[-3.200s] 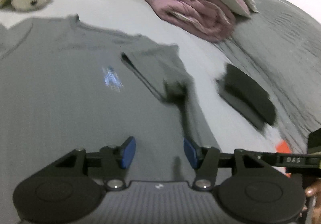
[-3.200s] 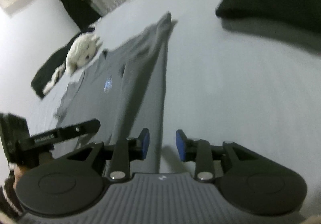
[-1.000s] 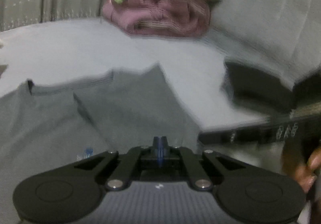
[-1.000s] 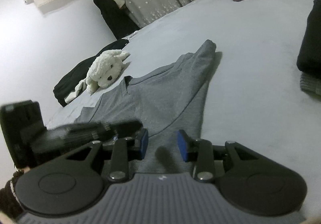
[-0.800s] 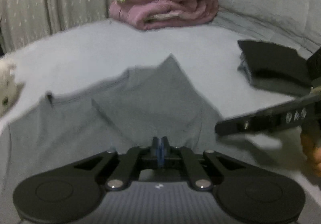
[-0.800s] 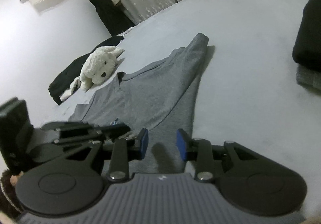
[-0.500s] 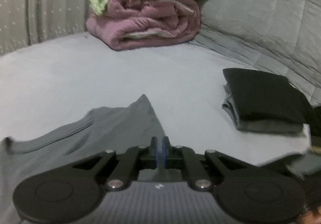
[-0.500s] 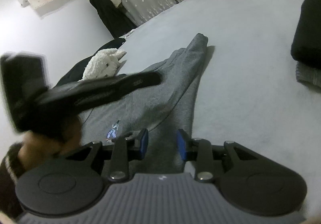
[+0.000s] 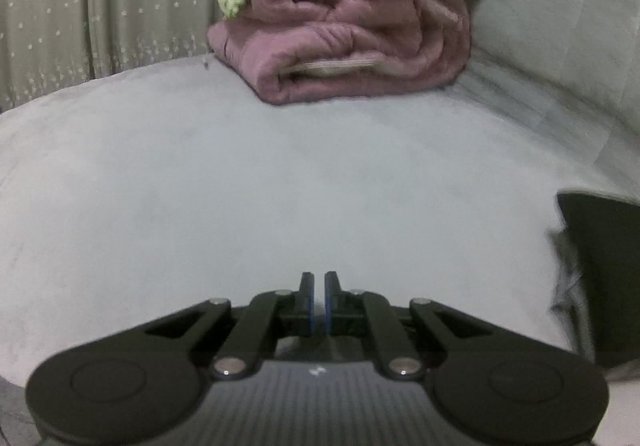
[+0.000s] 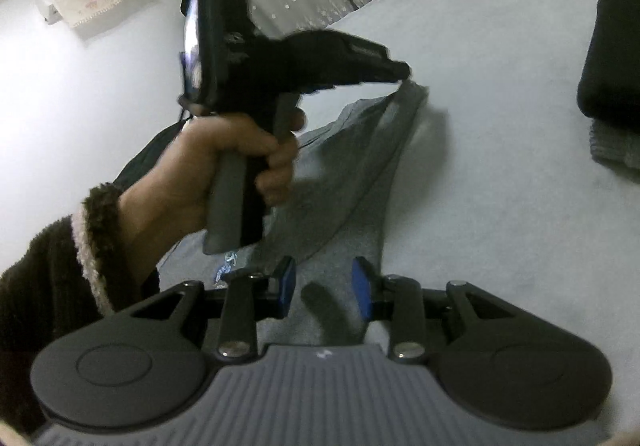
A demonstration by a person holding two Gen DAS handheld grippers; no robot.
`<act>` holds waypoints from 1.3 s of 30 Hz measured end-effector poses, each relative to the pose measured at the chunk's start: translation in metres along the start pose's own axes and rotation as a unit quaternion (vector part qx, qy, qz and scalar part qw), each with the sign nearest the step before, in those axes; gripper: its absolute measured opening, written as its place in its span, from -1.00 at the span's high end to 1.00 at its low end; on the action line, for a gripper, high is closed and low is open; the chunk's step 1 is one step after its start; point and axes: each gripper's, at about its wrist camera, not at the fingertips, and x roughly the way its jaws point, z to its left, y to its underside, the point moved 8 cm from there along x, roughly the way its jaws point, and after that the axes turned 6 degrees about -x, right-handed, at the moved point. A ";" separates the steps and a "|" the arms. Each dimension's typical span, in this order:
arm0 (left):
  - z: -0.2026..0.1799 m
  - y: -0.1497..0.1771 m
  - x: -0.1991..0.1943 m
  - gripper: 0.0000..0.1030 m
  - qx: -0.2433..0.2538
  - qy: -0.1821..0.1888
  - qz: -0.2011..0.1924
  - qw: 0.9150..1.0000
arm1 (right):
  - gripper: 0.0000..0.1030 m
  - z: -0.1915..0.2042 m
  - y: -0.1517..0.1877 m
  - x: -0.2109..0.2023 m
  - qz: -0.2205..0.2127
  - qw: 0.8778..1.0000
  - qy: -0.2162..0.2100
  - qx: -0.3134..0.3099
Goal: Fold clothes
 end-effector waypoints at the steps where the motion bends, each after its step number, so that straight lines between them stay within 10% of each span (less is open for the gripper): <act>1: 0.001 -0.002 -0.008 0.89 -0.006 0.006 -0.007 1.000 | 0.30 0.000 -0.001 -0.001 -0.003 1.000 0.001 0.000; 11: 0.025 0.061 -0.090 0.89 0.030 0.006 -0.008 0.999 | 0.25 0.000 -0.010 -0.009 -0.029 1.000 -0.001 0.006; 21: 0.092 0.062 -0.081 0.88 -0.037 -0.073 -0.019 0.996 | 0.25 0.001 -0.010 -0.007 -0.031 0.999 0.009 -0.001; 32: 0.036 0.101 -0.123 0.88 0.008 0.020 0.004 1.000 | 0.25 0.019 -0.009 0.003 -0.019 0.998 0.022 -0.053; 39: 0.035 0.131 -0.153 0.87 0.007 0.005 0.014 1.000 | 0.21 0.021 0.002 0.010 0.009 0.994 0.044 -0.100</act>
